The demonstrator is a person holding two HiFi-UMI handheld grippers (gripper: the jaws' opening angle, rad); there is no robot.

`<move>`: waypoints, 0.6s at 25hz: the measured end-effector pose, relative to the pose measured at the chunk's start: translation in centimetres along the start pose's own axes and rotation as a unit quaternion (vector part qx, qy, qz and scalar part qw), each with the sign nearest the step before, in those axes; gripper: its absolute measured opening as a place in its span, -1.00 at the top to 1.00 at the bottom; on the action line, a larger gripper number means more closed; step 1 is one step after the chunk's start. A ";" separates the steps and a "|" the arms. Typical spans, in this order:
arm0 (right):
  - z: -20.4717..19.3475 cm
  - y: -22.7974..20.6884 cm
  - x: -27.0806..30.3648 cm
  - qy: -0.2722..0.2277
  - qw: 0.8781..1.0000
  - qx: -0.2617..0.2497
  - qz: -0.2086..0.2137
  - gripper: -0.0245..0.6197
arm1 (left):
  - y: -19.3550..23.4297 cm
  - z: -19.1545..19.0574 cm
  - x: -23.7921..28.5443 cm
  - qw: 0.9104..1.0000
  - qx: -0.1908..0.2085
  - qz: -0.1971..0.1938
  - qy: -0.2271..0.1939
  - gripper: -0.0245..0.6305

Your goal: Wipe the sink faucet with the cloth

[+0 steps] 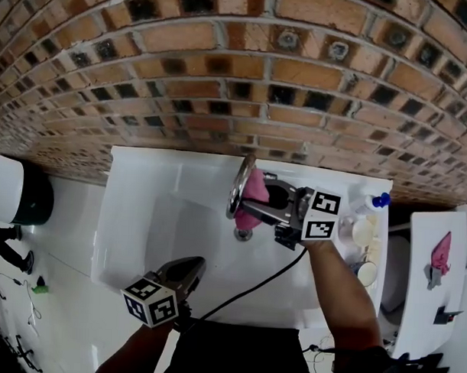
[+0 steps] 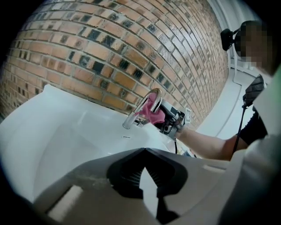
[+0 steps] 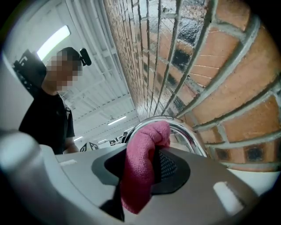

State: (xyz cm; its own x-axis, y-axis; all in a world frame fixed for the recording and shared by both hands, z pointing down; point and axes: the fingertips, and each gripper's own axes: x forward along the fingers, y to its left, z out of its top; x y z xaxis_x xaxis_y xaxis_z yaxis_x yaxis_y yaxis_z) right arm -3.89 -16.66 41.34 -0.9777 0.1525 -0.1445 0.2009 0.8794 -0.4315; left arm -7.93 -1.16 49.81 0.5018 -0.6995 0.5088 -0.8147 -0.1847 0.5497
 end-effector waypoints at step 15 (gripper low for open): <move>-4.6 1.4 -0.7 0.072 0.995 -0.043 -0.058 0.50 | -0.6 -1.6 -1.3 1.000 0.012 -0.007 0.007 0.91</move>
State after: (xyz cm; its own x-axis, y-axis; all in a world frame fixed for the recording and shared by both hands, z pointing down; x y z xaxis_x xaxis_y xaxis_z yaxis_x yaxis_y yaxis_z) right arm -3.24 -13.47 44.92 -0.9938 0.1059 0.0334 0.0870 0.9292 -0.3591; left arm -7.62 0.97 49.93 0.5165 -0.6872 0.5109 -0.8149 -0.2112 0.5398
